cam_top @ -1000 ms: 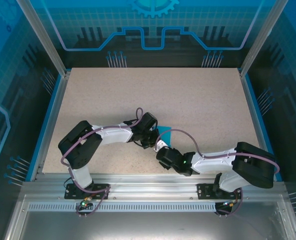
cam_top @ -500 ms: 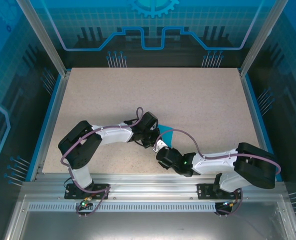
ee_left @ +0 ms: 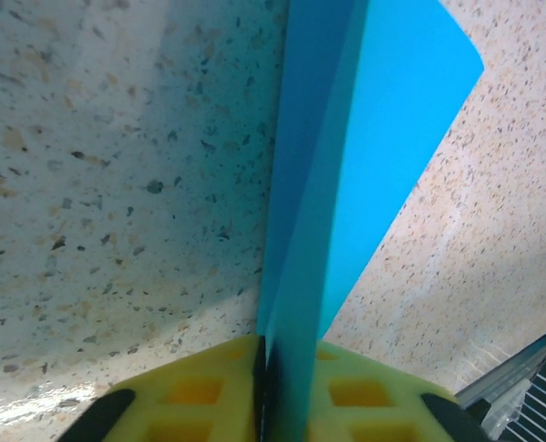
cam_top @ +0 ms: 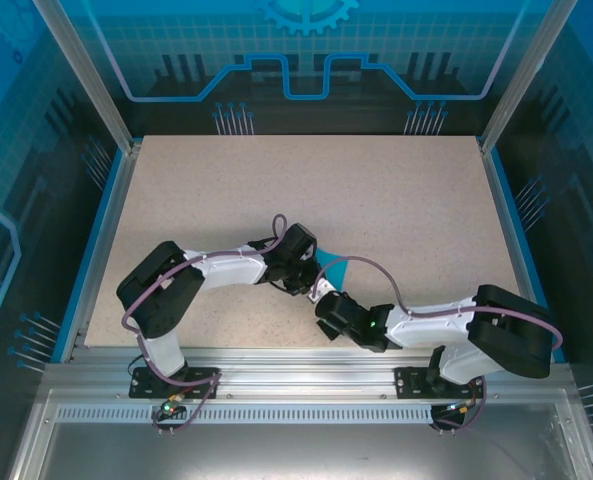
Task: Fold a paper plane with a square sheet of paper (pick it up from the middle)
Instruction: Fold the wing for the fifth time at the center of the table.
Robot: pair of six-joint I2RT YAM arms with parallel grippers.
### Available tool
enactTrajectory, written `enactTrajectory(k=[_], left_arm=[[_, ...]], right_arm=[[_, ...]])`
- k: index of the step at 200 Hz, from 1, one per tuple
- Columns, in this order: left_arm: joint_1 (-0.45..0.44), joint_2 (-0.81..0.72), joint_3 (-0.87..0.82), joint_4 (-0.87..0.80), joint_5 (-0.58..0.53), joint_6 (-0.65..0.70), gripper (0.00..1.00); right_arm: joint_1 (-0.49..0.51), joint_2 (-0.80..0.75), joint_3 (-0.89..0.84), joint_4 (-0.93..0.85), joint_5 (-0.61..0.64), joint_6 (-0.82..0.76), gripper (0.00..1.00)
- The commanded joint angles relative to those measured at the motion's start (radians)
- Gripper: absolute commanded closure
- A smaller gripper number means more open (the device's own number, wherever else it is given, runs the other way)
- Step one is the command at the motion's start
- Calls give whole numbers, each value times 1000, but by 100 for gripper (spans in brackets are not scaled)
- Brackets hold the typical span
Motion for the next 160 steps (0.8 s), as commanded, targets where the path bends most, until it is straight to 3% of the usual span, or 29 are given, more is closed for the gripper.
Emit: enactTrajectory(k=[1,25,46,120,160], left_arm=[[-18,-29,3,-55,-10,38,69],[-16,-74,-3,-71,-44,48,50],[-16,-117,-24,-73,-85,46,40],[-17,-160,-90,38,-82,51,38],[-15,-133,-63,60,-79,48,32]], right_arm=[[-70,-18,-22,76,-112,83,100],[-135,-51,-62,123,-221,117,100],[-215,-87,-115,195,-359,152,100],[-423,-149,-200,283,-613,260,100],[-447,-155,-204,270,-642,238,100]])
